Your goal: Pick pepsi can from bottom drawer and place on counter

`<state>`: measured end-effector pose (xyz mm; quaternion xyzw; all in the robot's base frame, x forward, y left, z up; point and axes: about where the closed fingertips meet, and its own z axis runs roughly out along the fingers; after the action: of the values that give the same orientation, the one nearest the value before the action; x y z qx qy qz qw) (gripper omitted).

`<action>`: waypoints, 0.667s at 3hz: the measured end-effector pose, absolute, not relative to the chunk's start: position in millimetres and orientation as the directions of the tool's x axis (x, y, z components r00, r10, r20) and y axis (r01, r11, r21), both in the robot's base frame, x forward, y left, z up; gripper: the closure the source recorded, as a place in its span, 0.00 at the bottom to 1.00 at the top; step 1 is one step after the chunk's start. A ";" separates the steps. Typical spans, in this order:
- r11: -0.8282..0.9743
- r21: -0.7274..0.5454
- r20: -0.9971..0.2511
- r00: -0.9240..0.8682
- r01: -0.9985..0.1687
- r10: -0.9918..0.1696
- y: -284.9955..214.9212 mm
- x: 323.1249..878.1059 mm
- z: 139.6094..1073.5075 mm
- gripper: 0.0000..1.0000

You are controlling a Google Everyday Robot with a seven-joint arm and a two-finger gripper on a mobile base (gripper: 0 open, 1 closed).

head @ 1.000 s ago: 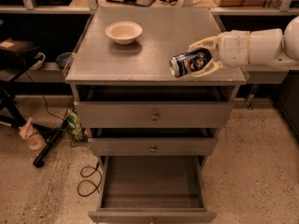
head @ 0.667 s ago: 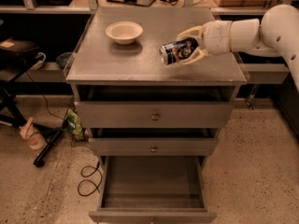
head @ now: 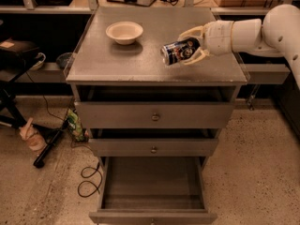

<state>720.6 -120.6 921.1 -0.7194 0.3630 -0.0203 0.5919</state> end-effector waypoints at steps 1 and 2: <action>-0.036 -0.866 -0.400 0.736 -0.498 -0.546 -120.5 720.6 921.0 0.50; -0.036 -0.866 -0.400 0.736 -0.498 -0.546 -120.5 720.6 921.0 0.27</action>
Offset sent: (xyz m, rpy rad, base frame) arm 0.0000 0.0000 0.0000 0.0000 0.0000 0.0000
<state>720.6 -120.5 921.0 -0.7194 0.3630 -0.0203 0.5919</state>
